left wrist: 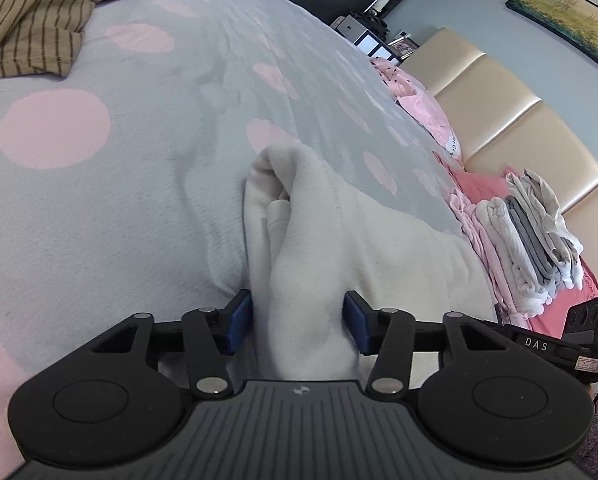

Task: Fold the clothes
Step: 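Lift the folded sweater with both grippers and carry it onto the clothes stack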

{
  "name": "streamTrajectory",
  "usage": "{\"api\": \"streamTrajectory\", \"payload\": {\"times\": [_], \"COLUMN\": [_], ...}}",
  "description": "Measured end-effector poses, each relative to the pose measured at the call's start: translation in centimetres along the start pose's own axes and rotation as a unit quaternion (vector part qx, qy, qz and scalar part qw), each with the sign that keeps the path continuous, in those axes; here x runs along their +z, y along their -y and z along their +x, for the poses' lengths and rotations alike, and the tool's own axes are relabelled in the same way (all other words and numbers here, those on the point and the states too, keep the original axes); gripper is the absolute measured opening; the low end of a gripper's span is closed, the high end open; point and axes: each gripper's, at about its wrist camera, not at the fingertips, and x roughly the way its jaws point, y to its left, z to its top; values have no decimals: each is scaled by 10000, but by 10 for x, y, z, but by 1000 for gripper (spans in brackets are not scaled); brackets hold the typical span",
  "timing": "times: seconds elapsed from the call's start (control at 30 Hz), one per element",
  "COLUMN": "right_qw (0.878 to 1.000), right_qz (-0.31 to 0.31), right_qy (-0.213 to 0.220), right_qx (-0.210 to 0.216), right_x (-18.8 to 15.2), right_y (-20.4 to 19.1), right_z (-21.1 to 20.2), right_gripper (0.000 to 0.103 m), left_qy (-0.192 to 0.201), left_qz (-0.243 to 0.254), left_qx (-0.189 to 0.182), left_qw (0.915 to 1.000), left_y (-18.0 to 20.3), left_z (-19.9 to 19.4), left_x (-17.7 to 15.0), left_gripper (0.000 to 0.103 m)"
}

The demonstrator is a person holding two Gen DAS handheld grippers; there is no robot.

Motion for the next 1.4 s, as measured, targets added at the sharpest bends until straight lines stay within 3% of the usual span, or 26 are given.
{"api": "streamTrajectory", "payload": {"times": [0.1,0.17,0.37,0.57,0.77,1.03,1.4], "right_qw": [9999,9996,9986,9966,9921,9867,9871], "right_qz": [108,223,397,478,675,736,633], "right_qy": [61,104,254,439,687,1078,1410], "right_qx": [86,116,254,505,807,972,426], "right_x": [0,0,3,9,21,66,163], "right_y": [-2,-2,-2,-11,-15,4,92], "right_z": [-3,-7,-20,-44,-80,-161,-297], "right_gripper": [38,31,29,28,28,28,28], "left_qy": [56,62,161,448,795,811,610], "left_qz": [53,-23,-224,15,-69,47,166], "left_qx": [-21,-86,-252,-480,-888,-1567,-2547], "left_qw": [10000,9999,9993,9978,9928,9843,9649], "left_y": [5,6,7,32,56,126,272], "left_z": [-3,-5,-16,-39,-61,-50,43], "left_x": [0,1,4,11,25,56,106], "left_gripper": [29,26,23,22,22,22,21]}}
